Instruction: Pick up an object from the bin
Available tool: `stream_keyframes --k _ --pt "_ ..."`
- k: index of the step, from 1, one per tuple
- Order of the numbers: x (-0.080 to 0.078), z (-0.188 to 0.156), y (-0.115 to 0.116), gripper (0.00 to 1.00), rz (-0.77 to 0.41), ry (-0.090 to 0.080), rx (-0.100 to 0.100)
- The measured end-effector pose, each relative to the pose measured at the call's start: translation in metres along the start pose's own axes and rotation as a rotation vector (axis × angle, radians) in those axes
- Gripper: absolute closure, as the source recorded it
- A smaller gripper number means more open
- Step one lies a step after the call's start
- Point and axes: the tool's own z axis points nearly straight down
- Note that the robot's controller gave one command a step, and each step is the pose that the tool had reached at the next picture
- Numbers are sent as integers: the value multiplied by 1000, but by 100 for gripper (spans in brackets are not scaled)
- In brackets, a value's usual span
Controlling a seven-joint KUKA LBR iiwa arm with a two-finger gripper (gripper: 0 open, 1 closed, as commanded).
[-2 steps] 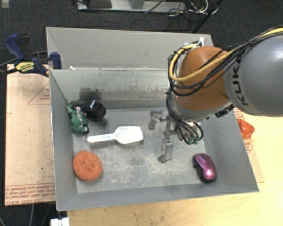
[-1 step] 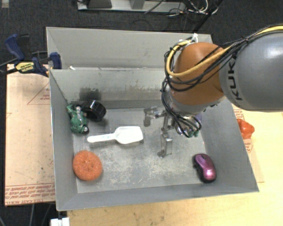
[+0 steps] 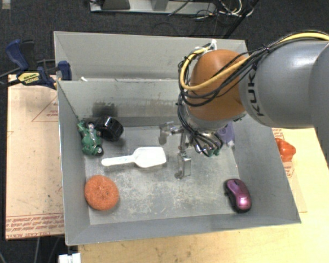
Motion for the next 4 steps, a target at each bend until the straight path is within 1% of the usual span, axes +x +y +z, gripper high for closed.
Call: stream_keyframes --k 1,2,3,4 --pt "-40 24 6 0 42 6 -8" --pt "-53 37 10 0 8 -2 -3" --pt "-50 48 18 0 -267 2 -6" --pt "-43 73 10 100 -105 -4 -4"
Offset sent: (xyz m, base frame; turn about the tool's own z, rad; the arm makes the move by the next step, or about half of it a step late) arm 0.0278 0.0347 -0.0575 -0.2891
